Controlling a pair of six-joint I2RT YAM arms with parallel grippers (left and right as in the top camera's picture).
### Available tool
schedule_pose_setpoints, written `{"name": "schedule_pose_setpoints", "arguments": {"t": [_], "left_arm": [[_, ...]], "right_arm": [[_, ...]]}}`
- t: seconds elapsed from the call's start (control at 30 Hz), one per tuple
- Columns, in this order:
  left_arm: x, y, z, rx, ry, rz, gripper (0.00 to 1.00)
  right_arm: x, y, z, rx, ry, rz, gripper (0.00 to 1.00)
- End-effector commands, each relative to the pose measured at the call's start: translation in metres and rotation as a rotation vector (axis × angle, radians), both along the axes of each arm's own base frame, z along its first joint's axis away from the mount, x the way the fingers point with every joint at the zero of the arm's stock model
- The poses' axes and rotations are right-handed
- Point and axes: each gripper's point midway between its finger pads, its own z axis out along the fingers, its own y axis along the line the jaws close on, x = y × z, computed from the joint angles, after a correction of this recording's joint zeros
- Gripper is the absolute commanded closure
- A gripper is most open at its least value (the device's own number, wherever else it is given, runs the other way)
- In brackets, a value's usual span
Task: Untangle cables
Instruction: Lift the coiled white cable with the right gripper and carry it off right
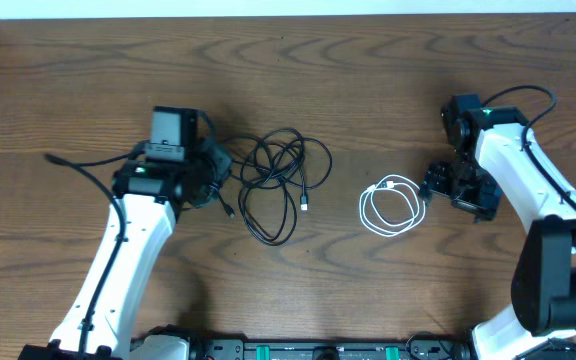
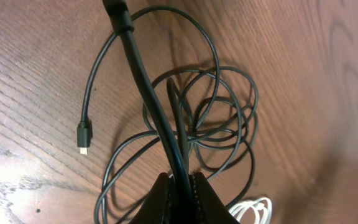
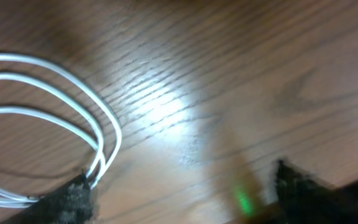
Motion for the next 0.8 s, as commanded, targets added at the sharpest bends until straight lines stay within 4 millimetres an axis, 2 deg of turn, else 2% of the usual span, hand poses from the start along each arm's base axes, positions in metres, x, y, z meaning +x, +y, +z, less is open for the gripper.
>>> {"name": "schedule_pose_setpoints", "arguments": {"t": [0.0, 0.1, 0.3, 0.5, 0.77], "left_arm": [[0.002, 0.005, 0.001, 0.123, -0.028, -0.004, 0.92], [0.001, -0.001, 0.001, 0.147, -0.034, -0.023, 0.92], [0.0, -0.004, 0.001, 0.157, -0.037, -0.032, 0.92], [0.0, -0.004, 0.001, 0.157, -0.036, -0.033, 0.92], [0.0, -0.004, 0.001, 0.157, -0.037, -0.033, 0.92]], "right_arm": [[-0.002, 0.013, 0.006, 0.036, -0.022, 0.0, 0.01], [-0.001, 0.031, 0.001, 0.091, -0.031, 0.016, 0.01], [0.005, 0.055, -0.005, 0.09, -0.081, 0.045, 0.01], [-0.009, 0.043, -0.022, -0.059, -0.072, 0.003, 0.01], [-0.023, 0.048, -0.06, 0.0, -0.085, -0.003, 0.24]]}}
